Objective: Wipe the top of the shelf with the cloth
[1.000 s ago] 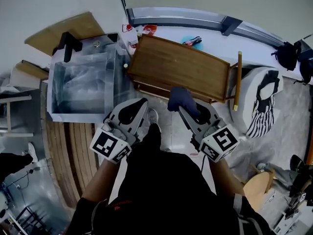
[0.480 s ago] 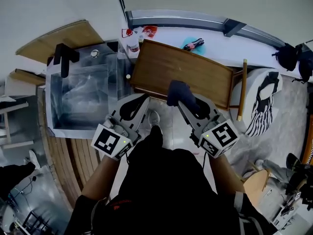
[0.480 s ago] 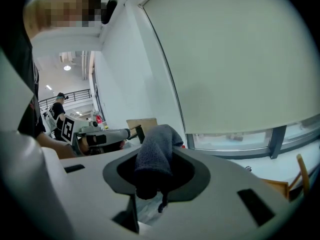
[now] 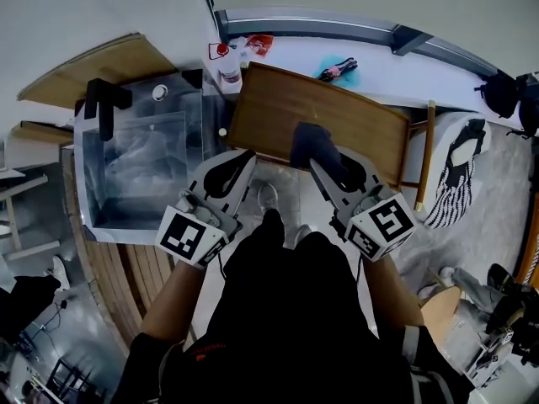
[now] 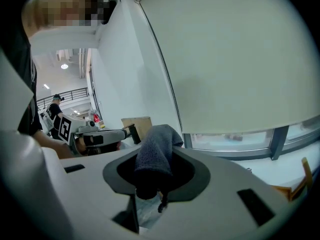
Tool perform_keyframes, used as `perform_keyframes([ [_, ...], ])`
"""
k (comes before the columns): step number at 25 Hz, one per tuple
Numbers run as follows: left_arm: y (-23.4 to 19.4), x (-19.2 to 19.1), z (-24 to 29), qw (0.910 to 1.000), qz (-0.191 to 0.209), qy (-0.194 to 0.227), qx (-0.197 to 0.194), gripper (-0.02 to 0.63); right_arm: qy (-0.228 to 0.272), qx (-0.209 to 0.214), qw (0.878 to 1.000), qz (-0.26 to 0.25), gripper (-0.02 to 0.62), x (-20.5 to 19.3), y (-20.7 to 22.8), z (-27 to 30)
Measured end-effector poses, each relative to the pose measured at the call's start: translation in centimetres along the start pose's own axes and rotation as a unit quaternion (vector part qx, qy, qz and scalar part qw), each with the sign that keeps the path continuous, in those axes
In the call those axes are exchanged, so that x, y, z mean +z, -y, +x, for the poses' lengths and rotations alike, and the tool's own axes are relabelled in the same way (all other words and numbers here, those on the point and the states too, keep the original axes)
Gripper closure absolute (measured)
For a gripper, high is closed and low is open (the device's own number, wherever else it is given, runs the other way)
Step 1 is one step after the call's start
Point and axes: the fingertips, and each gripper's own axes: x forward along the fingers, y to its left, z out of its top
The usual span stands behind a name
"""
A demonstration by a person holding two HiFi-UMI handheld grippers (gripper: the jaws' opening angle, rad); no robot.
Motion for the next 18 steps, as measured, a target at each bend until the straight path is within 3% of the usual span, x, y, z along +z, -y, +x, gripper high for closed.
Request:
perform_keyframes([
  [18,-6.7,-3.8,7.1,0.9976,-0.024,-0.023,0.060,0.588,-0.016,0.020,1.000,-0.009,0.486,-1.6,9.7,7.9],
])
